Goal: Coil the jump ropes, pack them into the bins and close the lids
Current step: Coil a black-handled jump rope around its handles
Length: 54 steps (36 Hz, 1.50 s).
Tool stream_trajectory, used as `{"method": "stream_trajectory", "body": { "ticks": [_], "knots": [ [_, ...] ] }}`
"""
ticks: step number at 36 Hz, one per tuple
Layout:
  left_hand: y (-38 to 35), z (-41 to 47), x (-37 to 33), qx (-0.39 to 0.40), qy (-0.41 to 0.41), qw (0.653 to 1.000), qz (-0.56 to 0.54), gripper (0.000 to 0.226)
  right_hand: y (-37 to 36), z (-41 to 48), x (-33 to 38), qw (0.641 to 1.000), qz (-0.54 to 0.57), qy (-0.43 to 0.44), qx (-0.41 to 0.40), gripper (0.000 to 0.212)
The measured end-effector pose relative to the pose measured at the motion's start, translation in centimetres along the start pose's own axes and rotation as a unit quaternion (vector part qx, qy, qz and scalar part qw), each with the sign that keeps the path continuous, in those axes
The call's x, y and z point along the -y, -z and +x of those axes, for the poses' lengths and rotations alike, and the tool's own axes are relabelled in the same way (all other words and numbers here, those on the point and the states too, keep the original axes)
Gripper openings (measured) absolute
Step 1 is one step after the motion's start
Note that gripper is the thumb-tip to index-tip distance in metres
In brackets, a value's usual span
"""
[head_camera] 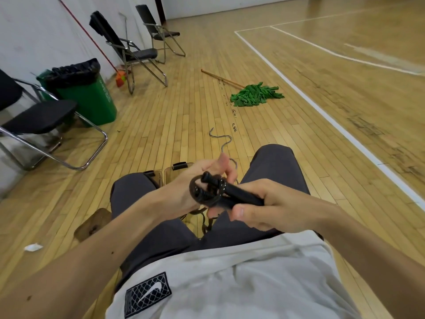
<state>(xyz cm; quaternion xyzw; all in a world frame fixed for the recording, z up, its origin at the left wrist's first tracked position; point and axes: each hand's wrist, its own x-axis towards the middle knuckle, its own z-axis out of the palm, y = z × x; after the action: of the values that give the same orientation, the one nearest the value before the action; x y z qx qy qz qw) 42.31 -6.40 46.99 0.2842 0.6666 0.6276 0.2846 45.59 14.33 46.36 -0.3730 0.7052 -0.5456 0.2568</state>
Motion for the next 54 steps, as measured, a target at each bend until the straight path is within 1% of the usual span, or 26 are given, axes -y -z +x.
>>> {"method": "stream_trajectory", "body": {
  "ticks": [3, 4, 5, 7, 8, 10, 11, 13, 14, 17, 19, 22, 25, 27, 30, 33, 36, 38, 40, 42, 44, 45, 47, 51, 52, 54],
  "knots": [
    [-0.3, -0.5, -0.3, 0.008, 0.009, 1.0, -0.021, 0.062, 0.5, 0.0, -0.3, 1.0, 0.006, -0.007, -0.029, 0.031],
    [-0.3, -0.6, -0.3, 0.006, 0.015, 1.0, -0.022, 0.063, 0.6, 0.0, -0.3, 0.999, 0.004, -0.005, -0.035, 0.034],
    [-0.4, -0.6, -0.4, -0.003, 0.02, 1.0, -0.018, 0.061, 0.7, 0.0, -0.4, 0.999, 0.008, 0.0, -0.041, 0.032],
    [-0.5, -0.6, -0.3, -0.027, 0.033, 0.999, -0.005, 0.048, 0.7, 0.1, -0.4, 0.998, 0.03, 0.009, -0.053, 0.023],
    [-0.6, -0.5, -0.2, -0.037, 0.04, 0.999, -0.001, 0.05, 0.8, 0.1, -0.4, 0.997, 0.04, 0.007, -0.06, 0.024],
    [-0.7, -0.5, 0.0, -0.058, 0.055, 0.997, -0.017, 0.048, 1.0, 0.1, -0.4, 0.995, 0.052, -0.005, -0.08, 0.038],
    [-0.7, -0.5, 0.1, -0.063, 0.063, 0.995, -0.034, 0.048, 1.2, 0.1, -0.4, 0.994, 0.06, -0.007, -0.096, 0.038],
    [-0.7, -0.7, 0.6, -0.055, 0.079, 0.994, -0.048, 0.052, 1.7, 0.0, -0.3, 0.987, 0.085, -0.006, -0.136, 0.028],
    [-0.8, -0.8, 1.0, -0.05, 0.088, 0.994, -0.049, 0.052, 2.1, 0.0, -0.2, 0.982, 0.096, -0.008, -0.162, 0.028],
    [-1.2, -1.0, 1.8, -0.045, 0.107, 0.992, -0.055, 0.049, 3.3, -0.1, -0.2, 0.969, 0.09, -0.028, -0.227, 0.033],
    [-1.5, -0.8, 1.8, -0.061, 0.108, 0.992, -0.029, 0.048, 3.6, 0.0, -0.5, 0.966, 0.07, -0.042, -0.247, 0.033],
    [-1.8, -0.5, 1.5, -0.097, 0.106, 0.988, 0.064, 0.045, 3.7, 0.4, -1.7, 0.96, 0.036, -0.057, -0.272, 0.027],
    [-1.9, -0.5, 1.3, -0.117, 0.092, 0.977, 0.154, 0.042, 3.9, 0.4, -3.0, 0.954, -0.023, -0.07, -0.29, 0.022],
    [-1.8, -0.7, 1.3, -0.123, 0.081, 0.959, 0.241, 0.043, 3.9, 0.4, -3.7, 0.951, -0.063, -0.077, -0.292, 0.021],
    [-1.9, -1.2, 1.3, -0.132, 0.06, 0.914, 0.378, 0.045, 3.7, 0.5, -4.4, 0.948, -0.099, -0.08, -0.293, 0.023],
    [-2.0, -1.5, 0.9, -0.124, 0.045, 0.882, 0.453, 0.045, 3.4, 0.9, -4.8, 0.938, -0.161, -0.089, -0.293, 0.028],
    [-1.7, -1.7, 0.3, -0.112, 0.037, 0.845, 0.522, 0.041, 3.2, 1.2, -4.9, 0.932, -0.203, -0.103, -0.283, 0.025],
    [-1.5, -1.9, -0.3, -0.099, 0.031, 0.804, 0.585, 0.036, 3.1, 1.3, -4.9, 0.928, -0.226, -0.117, -0.273, 0.022],
    [-1.3, -2.0, -1.0, -0.086, 0.025, 0.756, 0.648, 0.034, 3.1, 1.4, -5.0, 0.921, -0.247, -0.138, -0.269, 0.023],
    [-0.9, -1.9, -1.5, -0.067, 0.013, 0.715, 0.695, 0.039, 3.0, 1.5, -5.1, 0.917, -0.265, -0.165, -0.25, 0.026],
    [-0.6, -1.8, -2.0, -0.045, -0.02, 0.69, 0.722, 0.043, 2.7, 1.7, -5.0, 0.915, -0.275, -0.189, -0.225, 0.026],
    [-0.4, -1.7, -2.2, -0.035, -0.046, 0.679, 0.732, 0.042, 2.6, 1.8, -4.9, 0.915, -0.277, -0.197, -0.217, 0.026],
    [0.0, -1.5, -2.6, -0.021, -0.096, 0.663, 0.742, 0.037, 2.3, 1.9, -4.7, 0.915, -0.278, -0.21, -0.206, 0.026],
    [1.0, -0.9, -3.7, 0.002, -0.139, 0.651, 0.746, 0.038, 1.8, 2.1, -3.8, 0.918, -0.275, -0.232, -0.164, 0.028],
    [1.0, -0.7, -4.0, 0.01, -0.141, 0.654, 0.743, 0.04, 1.8, 2.1, -3.5, 0.92, -0.274, -0.24, -0.147, 0.027],
    [0.7, -0.3, -4.7, 0.029, -0.096, 0.672, 0.733, 0.049, 1.7, 2.1, -2.8, 0.919, -0.275, -0.259, -0.11, 0.027]
  ]
}}
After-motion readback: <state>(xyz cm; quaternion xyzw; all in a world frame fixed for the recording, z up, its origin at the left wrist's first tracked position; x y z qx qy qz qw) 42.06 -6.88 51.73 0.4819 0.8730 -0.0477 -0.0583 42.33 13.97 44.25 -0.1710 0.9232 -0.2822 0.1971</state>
